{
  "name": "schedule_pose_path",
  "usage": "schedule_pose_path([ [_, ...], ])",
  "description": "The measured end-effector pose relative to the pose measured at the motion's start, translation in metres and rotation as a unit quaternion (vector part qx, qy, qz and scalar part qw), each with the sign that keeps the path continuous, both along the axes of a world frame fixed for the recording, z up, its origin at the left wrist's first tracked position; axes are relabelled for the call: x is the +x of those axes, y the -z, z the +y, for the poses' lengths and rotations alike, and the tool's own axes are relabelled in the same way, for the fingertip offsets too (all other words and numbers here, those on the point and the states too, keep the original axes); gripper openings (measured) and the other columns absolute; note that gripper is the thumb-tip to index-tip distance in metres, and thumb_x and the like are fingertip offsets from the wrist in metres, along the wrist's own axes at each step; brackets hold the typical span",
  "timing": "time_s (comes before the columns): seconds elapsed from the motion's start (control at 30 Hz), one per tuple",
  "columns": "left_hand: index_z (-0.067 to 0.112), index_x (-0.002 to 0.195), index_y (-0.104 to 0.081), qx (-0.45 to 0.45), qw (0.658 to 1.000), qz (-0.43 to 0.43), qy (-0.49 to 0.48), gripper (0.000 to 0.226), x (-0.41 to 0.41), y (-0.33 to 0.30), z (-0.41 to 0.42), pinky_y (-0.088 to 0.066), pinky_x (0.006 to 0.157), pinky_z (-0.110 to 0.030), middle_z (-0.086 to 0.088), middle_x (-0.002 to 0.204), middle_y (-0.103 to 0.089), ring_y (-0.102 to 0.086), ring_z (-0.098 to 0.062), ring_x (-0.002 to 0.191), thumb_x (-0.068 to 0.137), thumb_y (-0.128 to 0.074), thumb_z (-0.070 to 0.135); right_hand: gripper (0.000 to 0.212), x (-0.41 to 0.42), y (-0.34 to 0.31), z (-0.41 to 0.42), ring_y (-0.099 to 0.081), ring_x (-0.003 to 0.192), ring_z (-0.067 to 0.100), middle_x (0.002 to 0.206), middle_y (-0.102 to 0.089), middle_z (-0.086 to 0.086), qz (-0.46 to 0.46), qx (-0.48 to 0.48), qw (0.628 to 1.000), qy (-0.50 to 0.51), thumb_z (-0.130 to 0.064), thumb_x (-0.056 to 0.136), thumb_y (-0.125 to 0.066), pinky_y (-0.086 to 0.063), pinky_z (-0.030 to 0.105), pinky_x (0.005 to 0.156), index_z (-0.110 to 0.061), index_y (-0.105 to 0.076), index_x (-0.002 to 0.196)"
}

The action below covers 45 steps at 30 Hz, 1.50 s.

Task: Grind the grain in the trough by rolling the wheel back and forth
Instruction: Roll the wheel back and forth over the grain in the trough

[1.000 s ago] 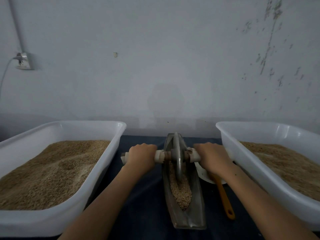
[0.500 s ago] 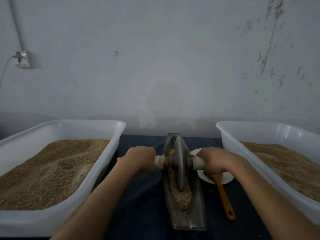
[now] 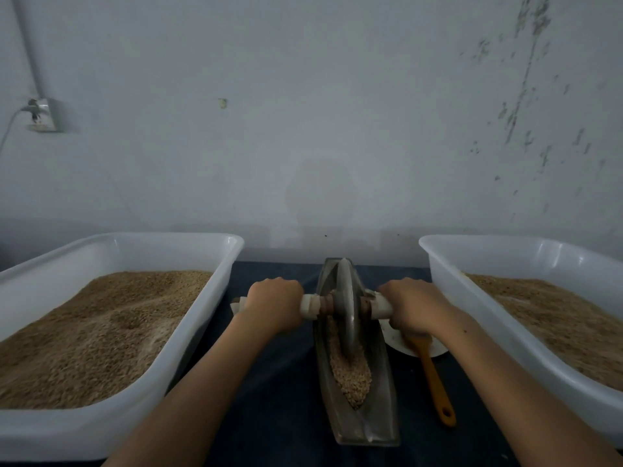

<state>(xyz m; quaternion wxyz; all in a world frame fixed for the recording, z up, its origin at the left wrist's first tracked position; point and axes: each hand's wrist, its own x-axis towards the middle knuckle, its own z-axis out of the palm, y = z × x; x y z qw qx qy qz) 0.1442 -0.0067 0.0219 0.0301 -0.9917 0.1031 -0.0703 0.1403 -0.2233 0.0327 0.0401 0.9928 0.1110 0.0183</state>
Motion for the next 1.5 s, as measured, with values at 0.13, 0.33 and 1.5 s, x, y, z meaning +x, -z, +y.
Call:
schedule_pose_path([
  [0.13,0.017,0.111,-0.057,0.002,0.993,0.117,0.0,0.034,-0.001,-0.006,0.002,-0.045,0.075,-0.03,0.001,0.09,-0.056,-0.055,-0.016,0.082,0.081,-0.068,0.028,0.039,-0.005,-0.011,0.0,-0.061,0.097,0.019,0.11,-0.064,0.004,0.102,-0.011,0.995,0.018,-0.017,0.084,-0.066,-0.05,0.031,0.085,-0.018,-0.057,0.122],
  [0.33,0.016,0.108,-0.058,-0.006,0.996,0.091,0.0,0.03,0.0,-0.005,0.001,-0.045,0.076,-0.03,0.002,0.088,-0.056,-0.055,-0.016,0.083,0.082,-0.068,0.028,0.033,-0.003,-0.009,0.0,-0.061,0.095,0.018,0.107,-0.064,0.003,0.098,0.004,0.995,0.015,-0.019,0.085,-0.066,-0.05,0.031,0.083,-0.02,-0.058,0.118],
  [1.5,0.019,0.104,-0.056,-0.009,0.998,-0.065,-0.008,0.016,0.002,0.006,-0.001,-0.039,0.071,-0.029,-0.001,0.103,-0.063,-0.06,-0.02,0.093,0.088,-0.057,0.024,0.017,0.001,0.008,0.002,-0.06,0.093,0.02,0.102,-0.063,0.0,-0.088,0.026,0.996,0.002,-0.014,0.088,-0.056,-0.038,0.03,0.072,-0.025,-0.054,0.1],
])
